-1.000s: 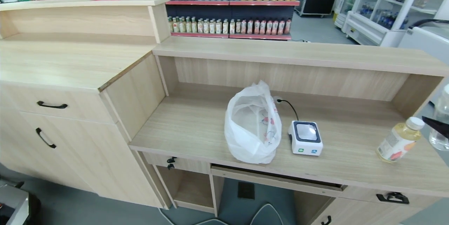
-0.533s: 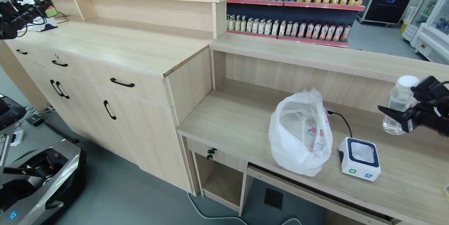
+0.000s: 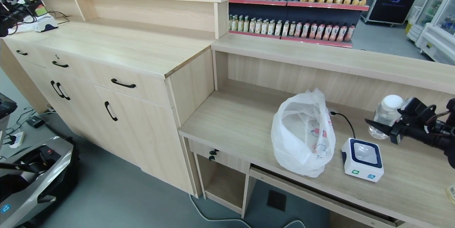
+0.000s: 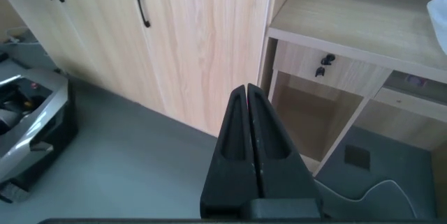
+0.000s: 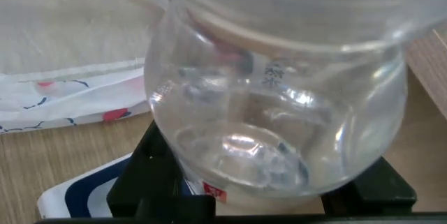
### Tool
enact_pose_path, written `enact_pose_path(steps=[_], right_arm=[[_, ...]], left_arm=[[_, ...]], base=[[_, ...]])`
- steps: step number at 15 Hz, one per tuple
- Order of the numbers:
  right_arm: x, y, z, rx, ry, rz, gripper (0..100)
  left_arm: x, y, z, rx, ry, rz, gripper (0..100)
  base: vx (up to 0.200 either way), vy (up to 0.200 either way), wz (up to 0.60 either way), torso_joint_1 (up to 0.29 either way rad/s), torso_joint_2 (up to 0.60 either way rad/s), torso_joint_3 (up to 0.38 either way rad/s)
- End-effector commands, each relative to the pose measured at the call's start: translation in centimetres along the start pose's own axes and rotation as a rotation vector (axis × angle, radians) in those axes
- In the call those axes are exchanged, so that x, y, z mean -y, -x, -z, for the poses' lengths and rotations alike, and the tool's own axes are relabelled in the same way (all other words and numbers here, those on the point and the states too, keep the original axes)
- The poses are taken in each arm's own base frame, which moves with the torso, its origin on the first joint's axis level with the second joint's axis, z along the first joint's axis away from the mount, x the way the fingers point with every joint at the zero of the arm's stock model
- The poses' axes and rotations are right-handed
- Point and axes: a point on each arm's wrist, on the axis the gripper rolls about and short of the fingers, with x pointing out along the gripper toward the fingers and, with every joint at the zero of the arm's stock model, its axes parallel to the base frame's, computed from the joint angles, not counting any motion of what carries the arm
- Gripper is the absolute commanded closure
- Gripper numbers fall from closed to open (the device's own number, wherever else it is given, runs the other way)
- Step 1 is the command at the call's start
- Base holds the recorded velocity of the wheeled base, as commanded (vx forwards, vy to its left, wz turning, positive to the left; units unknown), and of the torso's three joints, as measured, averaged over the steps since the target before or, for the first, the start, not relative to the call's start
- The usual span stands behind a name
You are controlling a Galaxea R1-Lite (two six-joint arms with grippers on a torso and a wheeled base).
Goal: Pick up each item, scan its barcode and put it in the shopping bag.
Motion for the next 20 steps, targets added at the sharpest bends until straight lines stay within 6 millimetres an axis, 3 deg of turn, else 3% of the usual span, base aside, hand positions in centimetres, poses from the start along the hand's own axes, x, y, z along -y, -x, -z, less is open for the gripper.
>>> enact_pose_path(steps=[1,6,11,20], right_arm=[[-0.8,-0.8,1.6,0.005,-0.017,-0.026,100],[-1.3,-1.6,2.7,0.017,-0.01,-0.029,100],[-1.2,-3.2,2.2,0.081,0.013,-0.058,100],[-1.8,-3.3,2.3,0.076,0.047,-0.073,100]], left_arm=[[0.0,0.0,0.0,0.0,0.0,0.0,100],[0.0,0.0,0.0,0.0,0.0,0.0,100],[0.0,0.0,0.0,0.0,0.0,0.0,100],[0.0,0.0,0.0,0.0,0.0,0.0,100]], base=[[0.0,0.0,0.0,0.0,0.0,0.0],[0.0,0.0,0.0,0.0,0.0,0.0],[0.0,0.0,0.0,0.0,0.0,0.0],[0.0,0.0,0.0,0.0,0.0,0.0]])
